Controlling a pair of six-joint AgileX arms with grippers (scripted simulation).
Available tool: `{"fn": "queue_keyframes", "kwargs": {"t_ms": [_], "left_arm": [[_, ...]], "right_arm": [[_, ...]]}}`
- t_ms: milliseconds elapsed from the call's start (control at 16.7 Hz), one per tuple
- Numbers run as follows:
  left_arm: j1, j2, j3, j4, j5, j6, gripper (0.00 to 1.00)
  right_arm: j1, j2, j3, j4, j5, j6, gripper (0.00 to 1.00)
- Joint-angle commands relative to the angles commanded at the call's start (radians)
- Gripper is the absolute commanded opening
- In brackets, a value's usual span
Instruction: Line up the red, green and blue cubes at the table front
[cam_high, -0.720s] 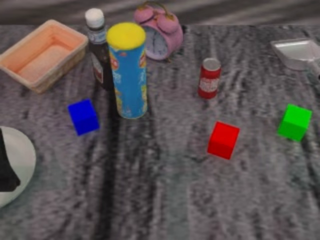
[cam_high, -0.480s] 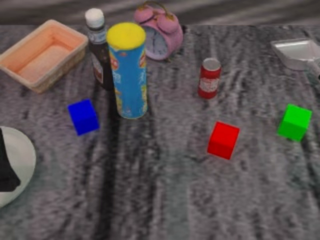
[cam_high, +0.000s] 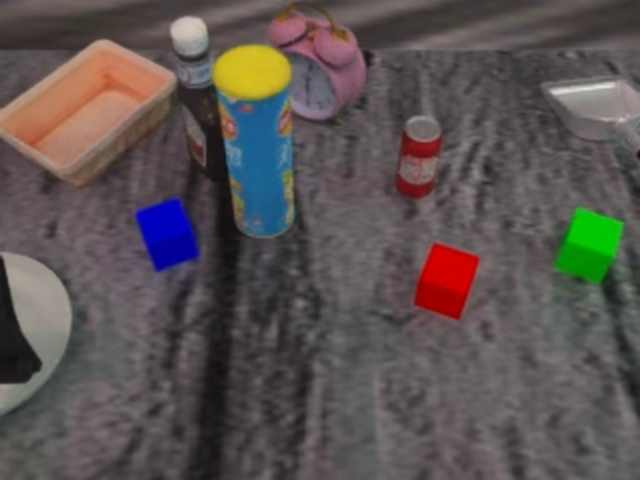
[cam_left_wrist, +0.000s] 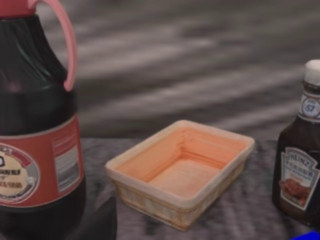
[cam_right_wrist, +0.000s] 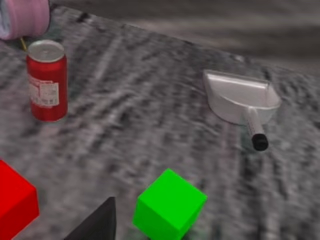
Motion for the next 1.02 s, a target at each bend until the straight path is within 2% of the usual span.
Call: {"fn": "queue_keyframes", "kwargs": {"t_ms": [600, 1020], "left_arm": [[0.000, 0.000, 0.000, 0.000, 0.000, 0.000, 1.00], [0.000, 0.000, 0.000, 0.000, 0.000, 0.000, 1.00]], "right_arm": [[0.231, 1.097, 0.806, -0.552, 0.002, -0.306, 1.00], [0.340, 1.544, 1.197, -0.791, 0.002, -0.449, 1.00]]}}
